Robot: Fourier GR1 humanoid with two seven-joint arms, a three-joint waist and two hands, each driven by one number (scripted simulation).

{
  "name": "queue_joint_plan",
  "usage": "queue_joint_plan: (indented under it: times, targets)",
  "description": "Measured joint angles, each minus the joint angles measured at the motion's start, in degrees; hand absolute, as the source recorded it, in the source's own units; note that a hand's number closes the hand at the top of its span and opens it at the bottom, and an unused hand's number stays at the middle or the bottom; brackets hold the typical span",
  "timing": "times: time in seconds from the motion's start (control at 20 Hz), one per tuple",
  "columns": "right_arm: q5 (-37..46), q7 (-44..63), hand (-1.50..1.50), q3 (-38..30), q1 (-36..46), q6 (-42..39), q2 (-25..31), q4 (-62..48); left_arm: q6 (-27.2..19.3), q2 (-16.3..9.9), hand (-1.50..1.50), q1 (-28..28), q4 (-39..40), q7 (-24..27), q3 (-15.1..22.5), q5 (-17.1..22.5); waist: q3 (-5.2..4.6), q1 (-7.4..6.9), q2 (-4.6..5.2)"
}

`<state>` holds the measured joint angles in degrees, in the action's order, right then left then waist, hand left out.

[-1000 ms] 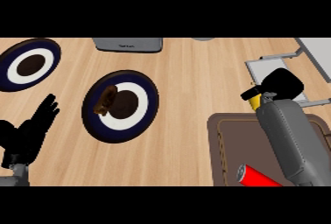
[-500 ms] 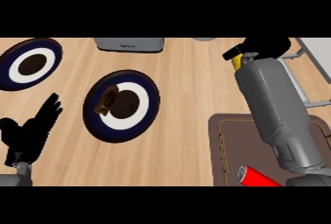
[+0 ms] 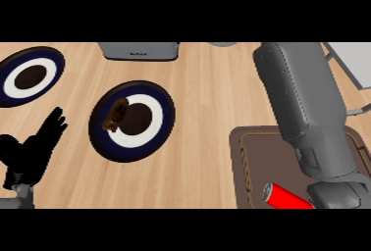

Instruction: Pick the lemon from the tray and place it in the tiered shelf

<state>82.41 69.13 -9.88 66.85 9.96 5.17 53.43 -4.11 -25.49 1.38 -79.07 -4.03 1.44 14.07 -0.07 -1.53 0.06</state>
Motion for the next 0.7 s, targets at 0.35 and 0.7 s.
queue_joint_plan:
  times: [0.35,0.7]
  targets:
    - [7.91,0.5,1.5,-2.84,6.18,0.21,0.01,0.55,-0.28,0.41,0.0,-0.65,-0.27,0.25,-0.34,-0.65,-0.01,0.36,-0.05]
    - [15.52,0.65,1.5,-6.35,10.86,-4.1,2.94,-2.85,0.08,0.66,0.0,-0.99,0.22,0.84,-1.06,-0.59,-0.04,0.69,-0.06]
